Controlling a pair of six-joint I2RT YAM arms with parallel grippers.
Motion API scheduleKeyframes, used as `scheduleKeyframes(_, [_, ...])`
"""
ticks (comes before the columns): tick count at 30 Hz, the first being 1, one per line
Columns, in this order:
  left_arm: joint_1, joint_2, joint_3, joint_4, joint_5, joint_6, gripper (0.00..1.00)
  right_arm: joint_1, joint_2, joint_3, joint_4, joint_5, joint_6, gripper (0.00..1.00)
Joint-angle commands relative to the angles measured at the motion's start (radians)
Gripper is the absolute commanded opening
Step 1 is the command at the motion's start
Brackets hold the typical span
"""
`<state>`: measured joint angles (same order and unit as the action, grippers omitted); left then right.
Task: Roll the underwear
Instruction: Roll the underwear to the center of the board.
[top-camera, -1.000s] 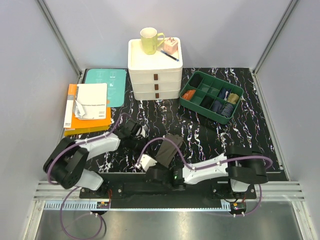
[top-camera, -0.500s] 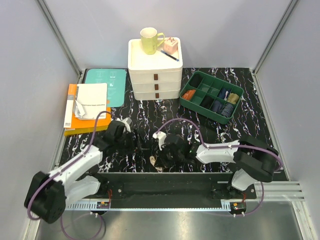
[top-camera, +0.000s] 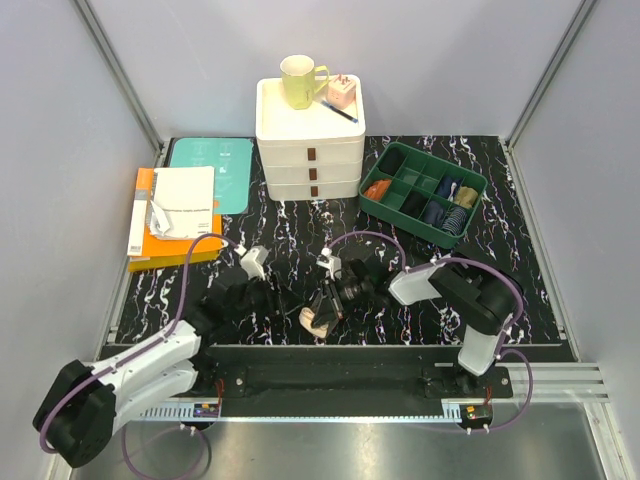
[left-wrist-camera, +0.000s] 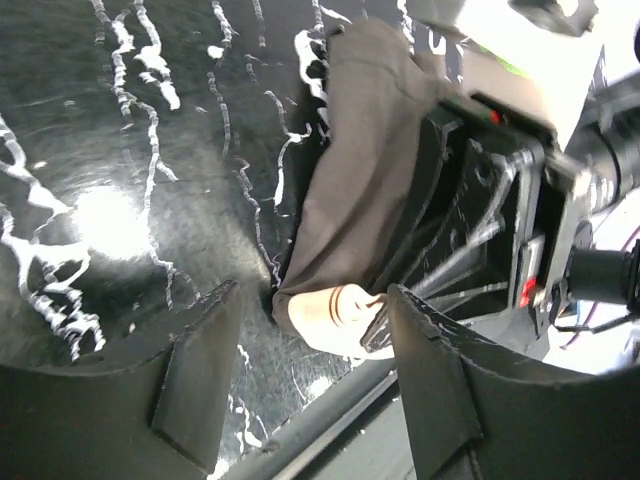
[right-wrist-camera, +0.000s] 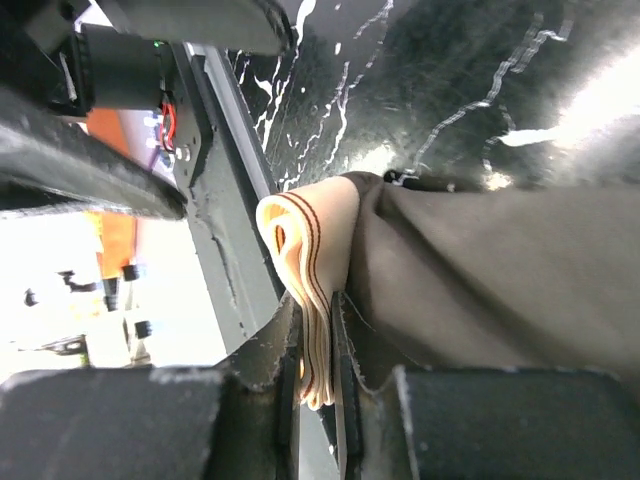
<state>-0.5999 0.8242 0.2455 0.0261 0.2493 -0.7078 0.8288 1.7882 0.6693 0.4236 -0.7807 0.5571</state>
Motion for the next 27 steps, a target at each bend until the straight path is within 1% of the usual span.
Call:
scheduleKeyframes(1, [-0.049,0.053,-0.035,0.293,-0.004,0.045,0.61,-0.04,0.036,-0.014,0.043,-0.074,0.038,0.0])
scheduleKeyframes(3, [-0.077,0.078,-0.048,0.362,-0.007,0.053,0.59,-0.059,0.043,-0.019,0.043,-0.081,0.037,0.0])
scheduleKeyframes(4, [-0.086,0.105,-0.051,0.382,-0.005,0.054,0.56,-0.065,0.054,-0.022,0.047,-0.081,0.04,0.0])
scheduleKeyframes(7, [-0.104,0.159,-0.064,0.454,0.007,0.053,0.54,-0.08,0.071,-0.02,0.047,-0.084,0.038,0.0])
scheduleKeyframes(9, [-0.112,0.184,-0.081,0.512,0.015,0.042,0.5,-0.086,0.08,-0.016,0.047,-0.088,0.038,0.0])
scheduleKeyframes(19, [-0.133,0.334,-0.097,0.606,-0.004,0.039,0.47,-0.118,0.138,0.009,0.043,-0.101,0.04,0.0])
scheduleKeyframes(26, [-0.141,0.423,-0.098,0.638,-0.038,0.036,0.3,-0.134,0.137,0.027,0.006,-0.1,0.026,0.0])
scheduleKeyframes(27, [-0.143,0.446,-0.098,0.641,-0.045,0.033,0.24,-0.135,0.135,0.03,0.001,-0.1,0.026,0.04])
